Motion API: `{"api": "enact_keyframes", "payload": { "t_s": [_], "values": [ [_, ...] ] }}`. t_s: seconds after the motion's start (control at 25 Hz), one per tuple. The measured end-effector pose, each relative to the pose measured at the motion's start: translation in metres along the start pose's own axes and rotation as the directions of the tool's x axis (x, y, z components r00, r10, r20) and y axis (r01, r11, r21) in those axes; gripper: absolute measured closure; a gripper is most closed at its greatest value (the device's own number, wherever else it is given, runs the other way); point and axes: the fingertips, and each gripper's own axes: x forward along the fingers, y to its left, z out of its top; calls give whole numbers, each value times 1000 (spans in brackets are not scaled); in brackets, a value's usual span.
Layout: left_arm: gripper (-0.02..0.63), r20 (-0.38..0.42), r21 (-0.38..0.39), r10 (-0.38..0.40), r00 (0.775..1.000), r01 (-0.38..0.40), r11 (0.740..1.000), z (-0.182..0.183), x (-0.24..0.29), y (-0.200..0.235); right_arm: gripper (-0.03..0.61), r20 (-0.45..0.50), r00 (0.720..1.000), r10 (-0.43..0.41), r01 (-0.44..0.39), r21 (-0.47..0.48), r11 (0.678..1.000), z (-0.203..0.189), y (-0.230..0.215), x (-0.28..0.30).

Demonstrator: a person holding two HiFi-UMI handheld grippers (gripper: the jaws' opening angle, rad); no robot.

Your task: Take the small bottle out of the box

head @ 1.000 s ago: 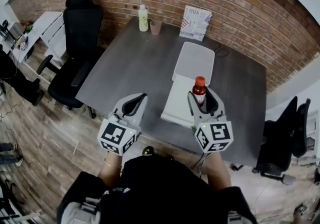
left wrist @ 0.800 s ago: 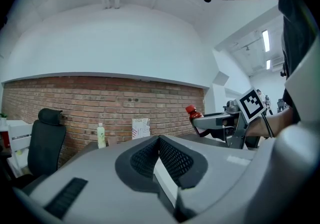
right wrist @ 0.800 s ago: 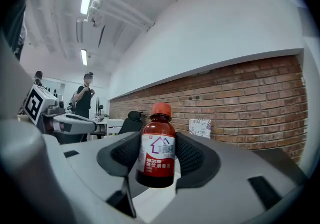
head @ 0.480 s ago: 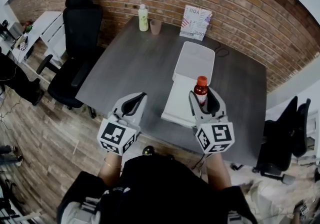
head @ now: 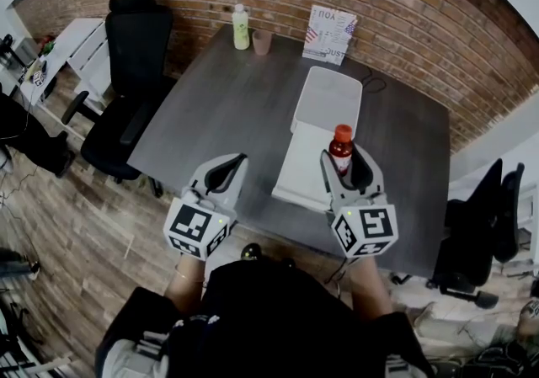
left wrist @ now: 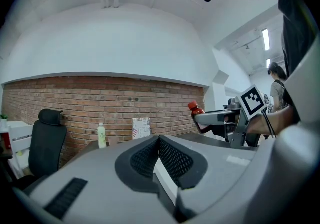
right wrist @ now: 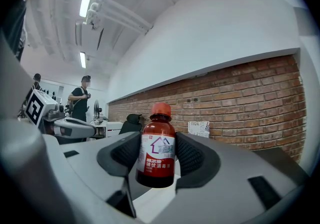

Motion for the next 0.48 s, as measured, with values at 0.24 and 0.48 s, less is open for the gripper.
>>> {"api": "enact_keyframes", "payload": {
  "t_s": [0.24,0.48],
  "values": [
    [617,-3,4,-4,1000,4,1000,-2,-1,-3,359,-3,1000,5,-5,-5,1000,-2,1,-2],
    [617,-2,4,-4,1000,4,1000,-1,-2,-4,359,-6,1000,7,-7,-6,1000,-2,1,-4]
  ]
}}
